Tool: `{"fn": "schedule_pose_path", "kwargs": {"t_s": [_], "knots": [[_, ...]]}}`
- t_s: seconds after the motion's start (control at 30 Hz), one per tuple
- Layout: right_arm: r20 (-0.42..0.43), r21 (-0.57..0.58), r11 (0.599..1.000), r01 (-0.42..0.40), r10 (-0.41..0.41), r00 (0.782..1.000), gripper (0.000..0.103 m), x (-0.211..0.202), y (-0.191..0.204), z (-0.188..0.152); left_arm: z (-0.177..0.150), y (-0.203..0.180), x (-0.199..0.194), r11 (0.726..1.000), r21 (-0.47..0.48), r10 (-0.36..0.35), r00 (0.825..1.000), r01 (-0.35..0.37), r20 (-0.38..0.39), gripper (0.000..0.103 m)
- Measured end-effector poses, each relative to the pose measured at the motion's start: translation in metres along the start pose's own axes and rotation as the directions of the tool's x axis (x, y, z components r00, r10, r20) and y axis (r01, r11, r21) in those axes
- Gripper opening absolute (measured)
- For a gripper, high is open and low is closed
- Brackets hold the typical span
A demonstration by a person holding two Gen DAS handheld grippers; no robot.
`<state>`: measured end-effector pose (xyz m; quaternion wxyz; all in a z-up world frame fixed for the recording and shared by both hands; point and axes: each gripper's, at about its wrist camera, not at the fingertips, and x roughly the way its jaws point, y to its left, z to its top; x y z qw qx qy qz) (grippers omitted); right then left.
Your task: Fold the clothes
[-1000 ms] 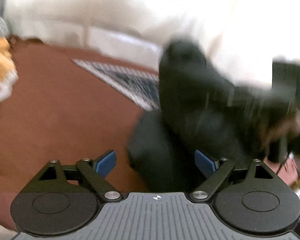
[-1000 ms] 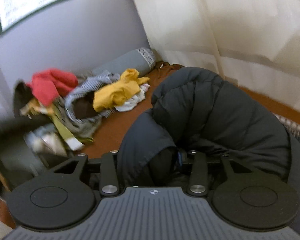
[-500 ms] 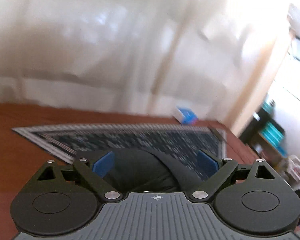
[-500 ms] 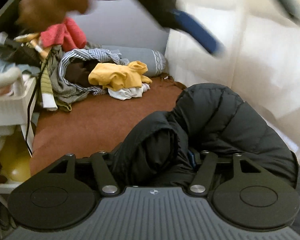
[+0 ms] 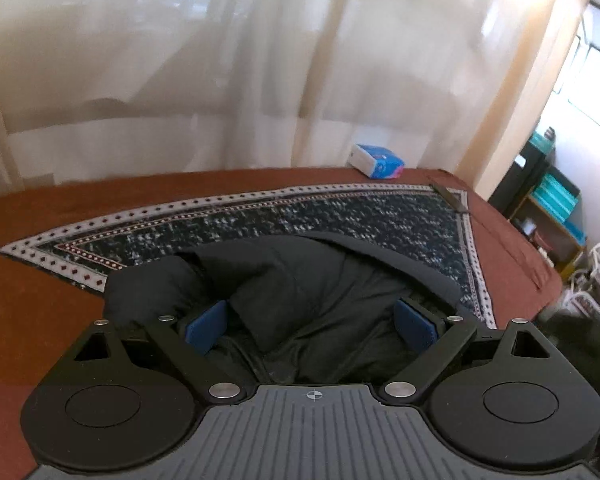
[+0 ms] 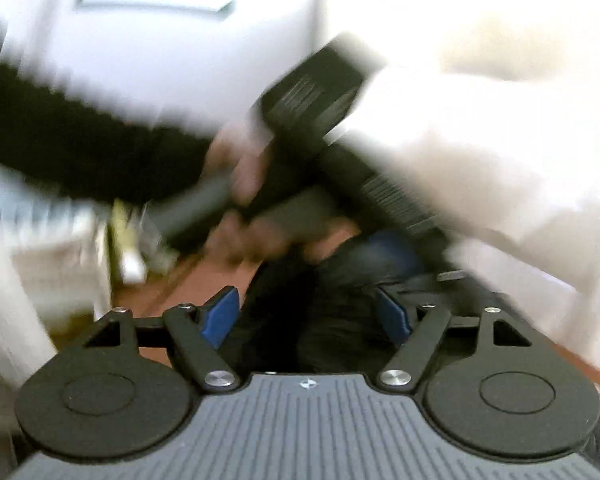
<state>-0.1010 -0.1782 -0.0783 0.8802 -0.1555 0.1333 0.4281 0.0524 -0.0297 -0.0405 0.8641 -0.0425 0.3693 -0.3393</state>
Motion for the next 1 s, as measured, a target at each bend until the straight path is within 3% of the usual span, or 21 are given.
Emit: {"fn": "schedule_pose_path", "kwargs": {"t_s": [0.2,0.33,0.43,0.57,1.0], "knots": [[-0.034,0.076,0.975,0.207,-0.205,0.978,0.085,0.012,-0.009,-0.009,0.007,0.009,-0.003,1.000,-0.021,-0.006,1.000,0.006,0.012,0.096],[-0.065,0.122,0.932,0.341,-0.335,0.940,0.085,0.020,-0.015,-0.014,0.003,0.016,-0.001,1.000,0.000,0.011,1.000,-0.011,-0.010,0.096],[-0.089,0.145,0.892,0.428,-0.419,0.904,0.093,0.026,-0.018,-0.020,-0.005,0.024,0.006,1.000,0.014,0.022,0.999,-0.022,-0.048,0.097],[-0.074,0.060,0.914,0.402,-0.397,0.915,0.094,0.038,-0.003,-0.053,-0.026,0.030,0.018,1.000,-0.001,0.006,0.998,-0.006,-0.063,0.097],[-0.075,0.083,0.931,0.356,-0.351,0.933,0.094,0.051,-0.016,-0.085,-0.054,0.045,0.049,0.999,-0.039,-0.028,0.996,0.025,-0.082,0.099]]}}
